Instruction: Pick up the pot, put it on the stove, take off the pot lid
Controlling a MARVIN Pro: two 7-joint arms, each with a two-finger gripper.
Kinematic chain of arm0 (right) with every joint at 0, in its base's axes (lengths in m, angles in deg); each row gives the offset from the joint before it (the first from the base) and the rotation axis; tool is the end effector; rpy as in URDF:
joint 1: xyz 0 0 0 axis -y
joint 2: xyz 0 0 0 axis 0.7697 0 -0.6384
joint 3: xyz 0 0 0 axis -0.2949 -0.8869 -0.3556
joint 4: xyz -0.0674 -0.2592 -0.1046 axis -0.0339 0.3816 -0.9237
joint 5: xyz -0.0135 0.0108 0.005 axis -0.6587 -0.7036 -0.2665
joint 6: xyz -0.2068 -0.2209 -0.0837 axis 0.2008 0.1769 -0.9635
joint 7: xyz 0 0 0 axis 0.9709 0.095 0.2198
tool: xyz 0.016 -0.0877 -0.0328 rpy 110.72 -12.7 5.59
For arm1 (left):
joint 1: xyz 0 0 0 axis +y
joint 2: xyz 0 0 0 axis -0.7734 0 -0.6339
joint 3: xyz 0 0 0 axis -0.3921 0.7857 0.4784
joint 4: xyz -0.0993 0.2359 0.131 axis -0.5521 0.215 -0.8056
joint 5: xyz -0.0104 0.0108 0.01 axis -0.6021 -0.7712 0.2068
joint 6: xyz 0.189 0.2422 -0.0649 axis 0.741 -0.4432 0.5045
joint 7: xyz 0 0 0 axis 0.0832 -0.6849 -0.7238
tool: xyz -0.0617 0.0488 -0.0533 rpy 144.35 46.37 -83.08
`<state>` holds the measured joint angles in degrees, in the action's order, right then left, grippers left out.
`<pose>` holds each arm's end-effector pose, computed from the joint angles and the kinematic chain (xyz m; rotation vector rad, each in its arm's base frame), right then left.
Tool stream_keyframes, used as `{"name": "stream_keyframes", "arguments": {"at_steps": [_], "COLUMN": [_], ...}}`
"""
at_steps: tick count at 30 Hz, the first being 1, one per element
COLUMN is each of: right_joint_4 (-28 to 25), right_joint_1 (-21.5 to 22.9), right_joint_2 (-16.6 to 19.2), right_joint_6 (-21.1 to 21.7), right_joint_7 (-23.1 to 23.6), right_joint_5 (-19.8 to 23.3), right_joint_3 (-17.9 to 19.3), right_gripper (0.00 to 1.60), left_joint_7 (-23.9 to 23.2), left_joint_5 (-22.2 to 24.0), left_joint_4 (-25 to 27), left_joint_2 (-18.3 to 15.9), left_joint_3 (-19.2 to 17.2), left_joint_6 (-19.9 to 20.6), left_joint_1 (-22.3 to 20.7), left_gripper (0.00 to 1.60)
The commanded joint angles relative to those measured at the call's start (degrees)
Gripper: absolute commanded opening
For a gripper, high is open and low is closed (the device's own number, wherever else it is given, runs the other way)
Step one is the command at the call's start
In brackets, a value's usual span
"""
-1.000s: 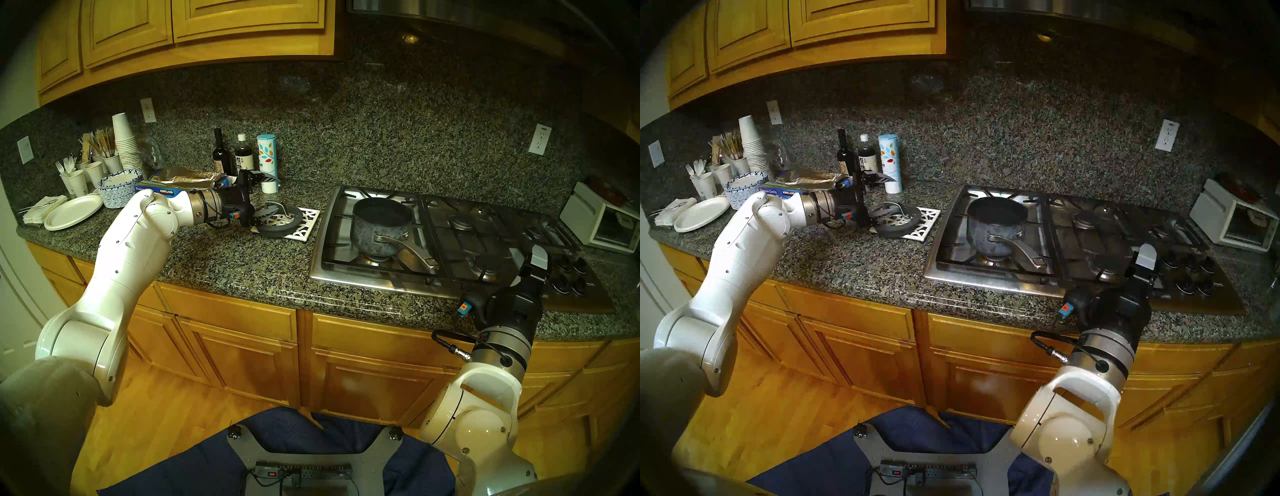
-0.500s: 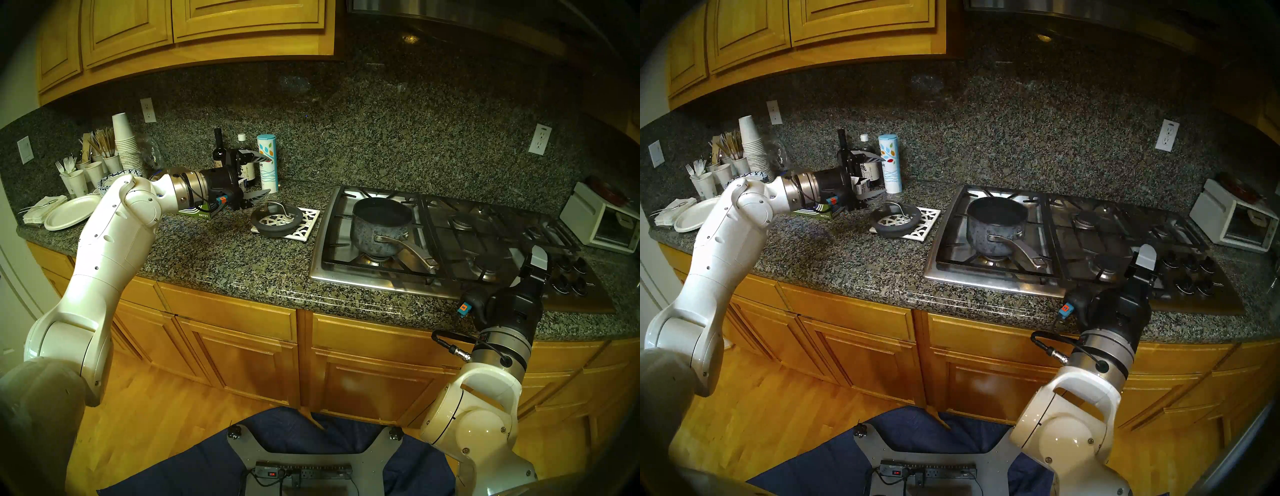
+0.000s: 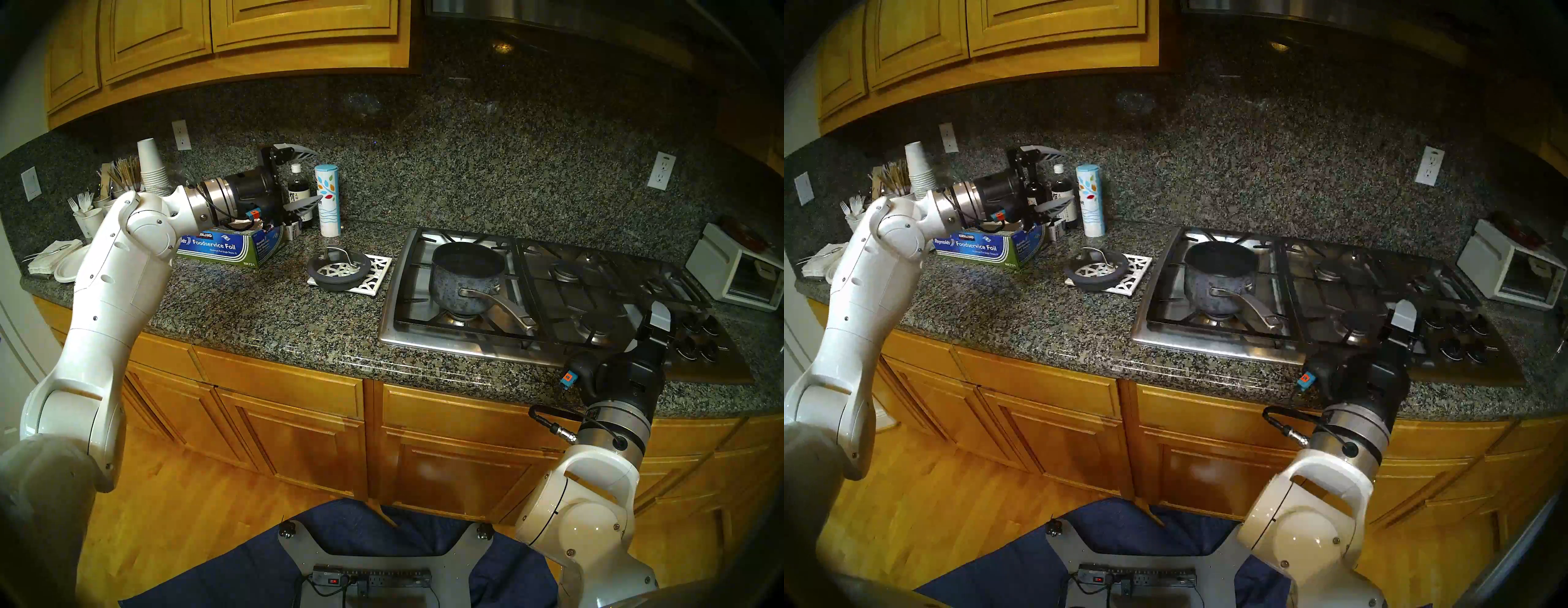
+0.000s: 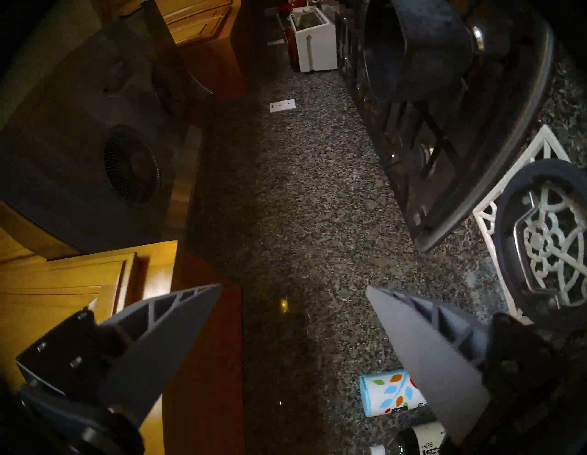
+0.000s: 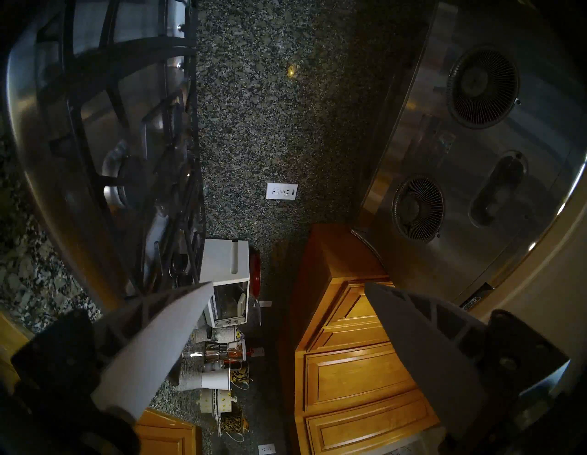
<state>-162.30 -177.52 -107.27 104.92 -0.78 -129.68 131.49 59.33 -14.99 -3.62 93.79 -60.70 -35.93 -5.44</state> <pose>0.2126 -0.0126 -0.1807 1.2441 0.6360 0.6848 0.5296 0.1155 -0.0372 -0.4233 1.7675 -1.7811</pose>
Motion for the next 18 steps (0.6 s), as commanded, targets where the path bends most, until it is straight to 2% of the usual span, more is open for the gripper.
{"name": "stream_keyframes", "arguments": {"at_steps": [1, 18], "right_joint_4": [-1.8, -1.8], "right_joint_1": [0.3, 0.2], "right_joint_2": [0.0, 0.0], "right_joint_6": [0.0, 0.0], "right_joint_7": [-1.5, -1.9], "right_joint_5": [-0.6, -0.5], "right_joint_3": [0.1, 0.1], "right_gripper": [1.60, 1.60], "left_joint_7": [0.3, -1.1], "left_joint_5": [3.1, 6.9], "left_joint_4": [2.2, 3.4], "left_joint_2": [-0.4, -1.3], "left_joint_3": [-1.6, -1.7], "left_joint_6": [0.1, 0.2], "left_joint_1": [-2.2, -1.3], "left_gripper": [1.60, 1.60]}}
